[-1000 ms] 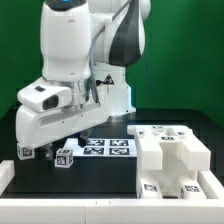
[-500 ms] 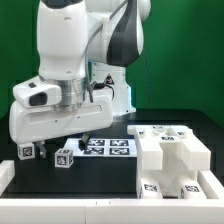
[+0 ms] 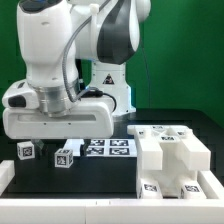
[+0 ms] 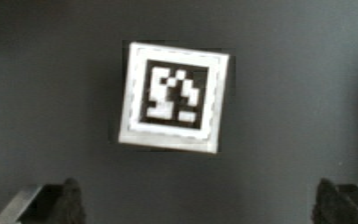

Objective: Assemble chair

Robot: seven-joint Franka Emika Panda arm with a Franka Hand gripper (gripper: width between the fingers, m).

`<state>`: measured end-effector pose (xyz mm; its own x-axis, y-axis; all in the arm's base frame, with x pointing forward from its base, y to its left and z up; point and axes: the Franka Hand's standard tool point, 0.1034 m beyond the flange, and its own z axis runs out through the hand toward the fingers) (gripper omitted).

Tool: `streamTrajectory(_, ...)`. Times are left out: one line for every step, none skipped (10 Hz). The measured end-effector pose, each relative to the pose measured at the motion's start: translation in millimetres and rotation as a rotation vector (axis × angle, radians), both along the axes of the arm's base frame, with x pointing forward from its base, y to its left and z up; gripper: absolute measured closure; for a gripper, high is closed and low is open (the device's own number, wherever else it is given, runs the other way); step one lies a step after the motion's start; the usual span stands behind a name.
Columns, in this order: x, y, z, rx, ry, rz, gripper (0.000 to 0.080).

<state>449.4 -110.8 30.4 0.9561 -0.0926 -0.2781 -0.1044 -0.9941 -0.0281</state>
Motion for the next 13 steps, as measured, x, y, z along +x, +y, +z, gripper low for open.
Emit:
streamTrajectory(-3.6,1.0,-0.1,0.015,0.045,-0.015,0.0150)
streamTrajectory(-4.0,0.2,-0.3,0.029,0.103,-0.042,0.0150)
streamTrajectory(-3.7,2.6,-0.5,0.041,0.160,-0.052,0.0150)
streamTrajectory(-7.8,6.5,-0.4,0.066,0.283,-0.064,0.0150)
streamTrajectory(-3.4,7.7,-4.0,0.075,0.333,-0.057,0.0150)
streamTrajectory(-6.4,9.5,-3.9,0.092,0.400,-0.057,0.0150)
streamTrajectory(-9.6,10.9,-4.3,0.109,0.474,-0.059,0.0150)
streamTrajectory(-12.2,10.1,-6.5,0.126,0.552,-0.062,0.0150)
streamTrajectory(-15.6,1.8,-12.8,0.133,0.641,-0.072,0.0150)
streamTrajectory(-19.1,-4.0,-17.8,0.124,0.735,-0.076,0.0150)
streamTrajectory(-22.8,-3.9,-21.2,0.119,0.813,-0.089,0.0150)
streamTrajectory(-22.2,-3.3,-22.1,0.109,0.830,-0.097,0.0150)
streamTrajectory(-21.7,-3.6,-22.2,0.109,0.827,-0.095,0.0150)
